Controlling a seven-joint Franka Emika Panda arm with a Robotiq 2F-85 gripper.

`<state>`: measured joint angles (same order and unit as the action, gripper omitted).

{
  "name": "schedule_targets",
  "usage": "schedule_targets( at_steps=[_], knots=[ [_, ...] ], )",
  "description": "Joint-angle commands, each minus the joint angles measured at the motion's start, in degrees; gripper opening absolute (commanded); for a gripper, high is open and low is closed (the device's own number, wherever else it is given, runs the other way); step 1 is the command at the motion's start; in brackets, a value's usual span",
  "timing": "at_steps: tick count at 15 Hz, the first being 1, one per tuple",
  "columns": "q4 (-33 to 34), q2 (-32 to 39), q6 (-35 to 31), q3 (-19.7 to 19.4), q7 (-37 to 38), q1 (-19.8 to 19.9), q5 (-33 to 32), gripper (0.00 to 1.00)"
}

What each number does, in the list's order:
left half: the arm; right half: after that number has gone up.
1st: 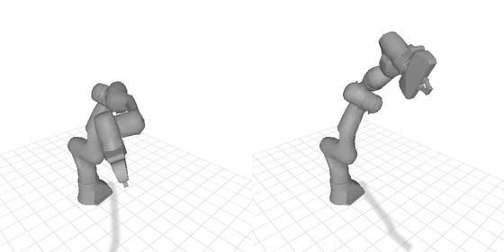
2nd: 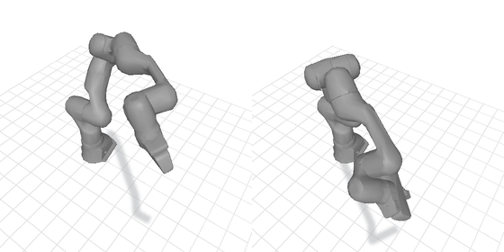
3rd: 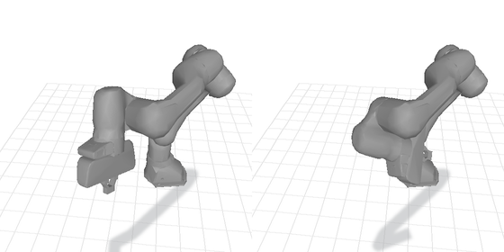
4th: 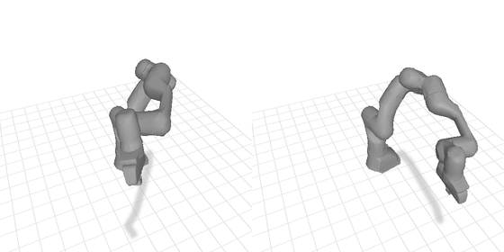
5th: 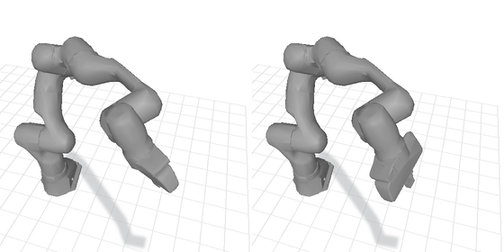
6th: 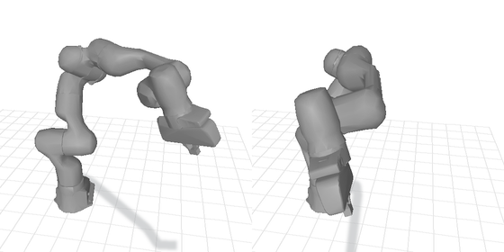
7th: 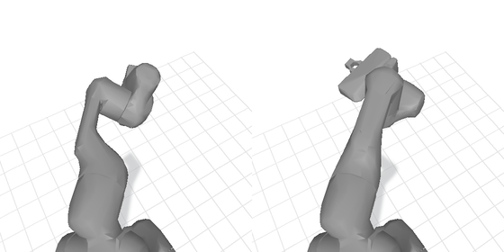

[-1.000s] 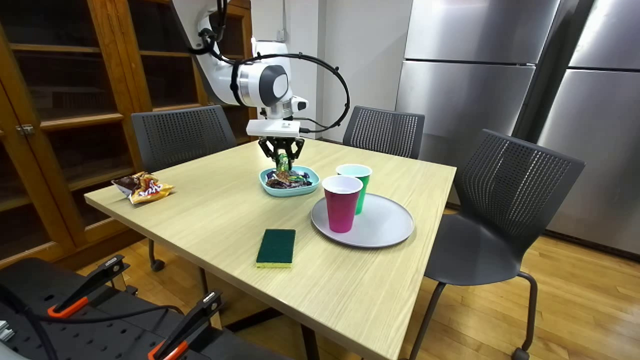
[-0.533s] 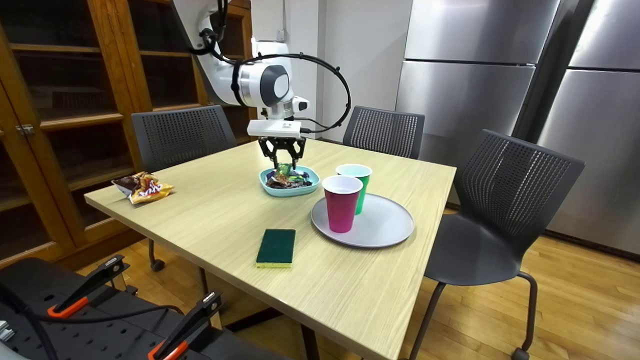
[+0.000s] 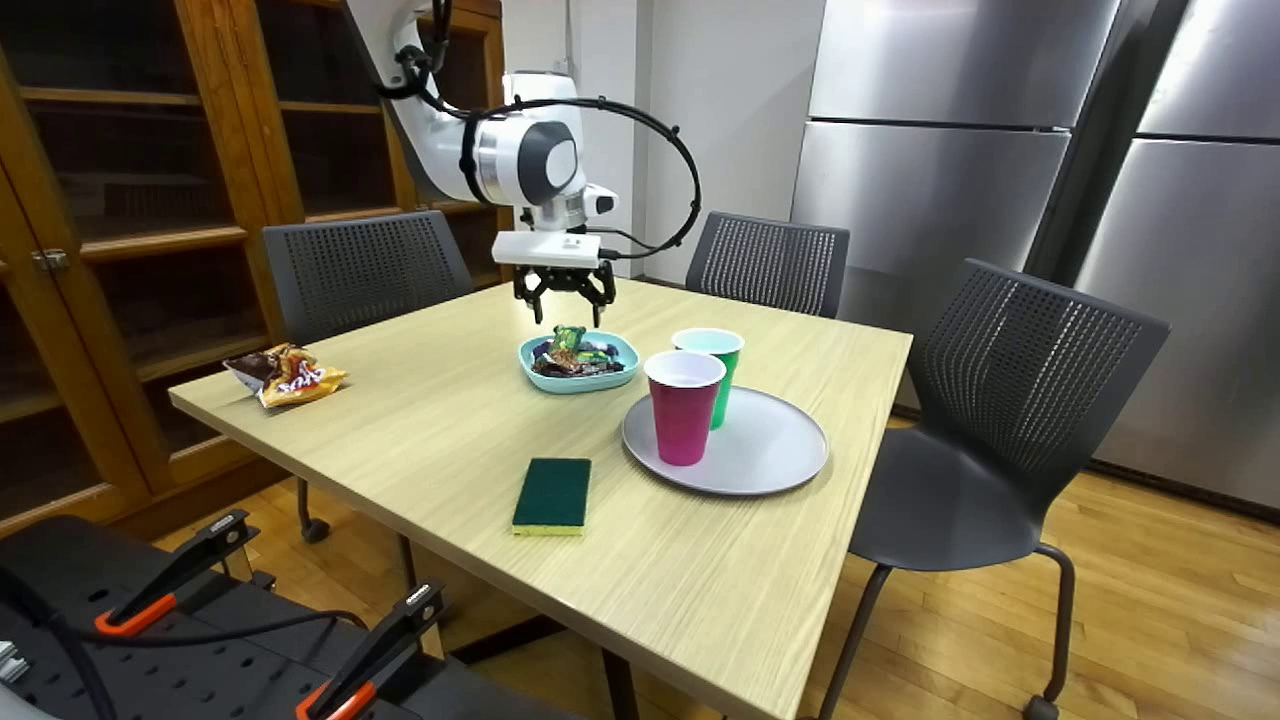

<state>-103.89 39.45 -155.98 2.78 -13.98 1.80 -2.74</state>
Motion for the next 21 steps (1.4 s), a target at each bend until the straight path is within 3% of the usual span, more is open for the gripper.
schedule_targets(
  at_steps=[1, 5, 11, 21],
  knots=[
    [-6.38, -6.74, 0.52, 3.6, -1.06, 3.07, 2.52, 1.0],
    [-13.17, -12.97, 0.16, 6.87, -3.66, 6.82, 7.22, 1.0],
    [-24.75, -22.79, -1.27, 7.64, -7.24, 9.69, 13.72, 1.0],
    [-42.7, -37.6, -1.62, 5.93, -19.32, 8.11, 29.03, 1.0]
  ],
)
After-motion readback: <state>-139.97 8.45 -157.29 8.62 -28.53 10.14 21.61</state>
